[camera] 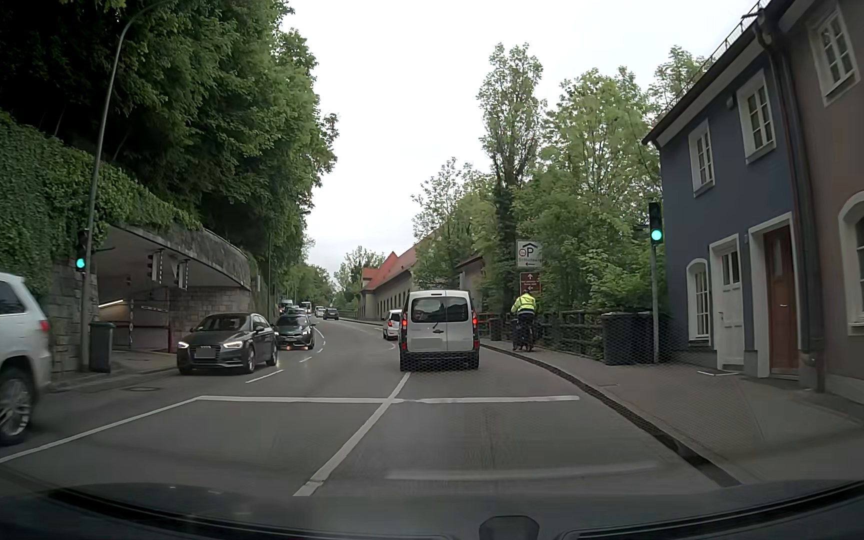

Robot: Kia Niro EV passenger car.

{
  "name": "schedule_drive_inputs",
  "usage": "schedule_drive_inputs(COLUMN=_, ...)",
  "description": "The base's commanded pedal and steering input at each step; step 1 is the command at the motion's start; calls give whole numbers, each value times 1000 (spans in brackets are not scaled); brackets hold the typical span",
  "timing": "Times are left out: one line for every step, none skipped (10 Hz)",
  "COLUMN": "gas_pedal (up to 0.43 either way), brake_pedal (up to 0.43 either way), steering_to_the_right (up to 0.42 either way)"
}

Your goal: Follow the waypoints while adhering to traffic rules and regulations

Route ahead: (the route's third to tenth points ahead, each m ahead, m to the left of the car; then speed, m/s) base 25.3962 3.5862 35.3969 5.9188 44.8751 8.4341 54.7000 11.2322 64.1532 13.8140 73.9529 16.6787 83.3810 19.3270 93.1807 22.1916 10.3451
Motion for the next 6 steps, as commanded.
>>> schedule_drive_inputs(gas_pedal=287, brake_pedal=0, steering_to_the_right=-3)
schedule_drive_inputs(gas_pedal=287, brake_pedal=0, steering_to_the_right=-9)
schedule_drive_inputs(gas_pedal=280, brake_pedal=0, steering_to_the_right=-15)
schedule_drive_inputs(gas_pedal=260, brake_pedal=0, steering_to_the_right=-21)
schedule_drive_inputs(gas_pedal=248, brake_pedal=0, steering_to_the_right=-26)
schedule_drive_inputs(gas_pedal=248, brake_pedal=0, steering_to_the_right=-30)
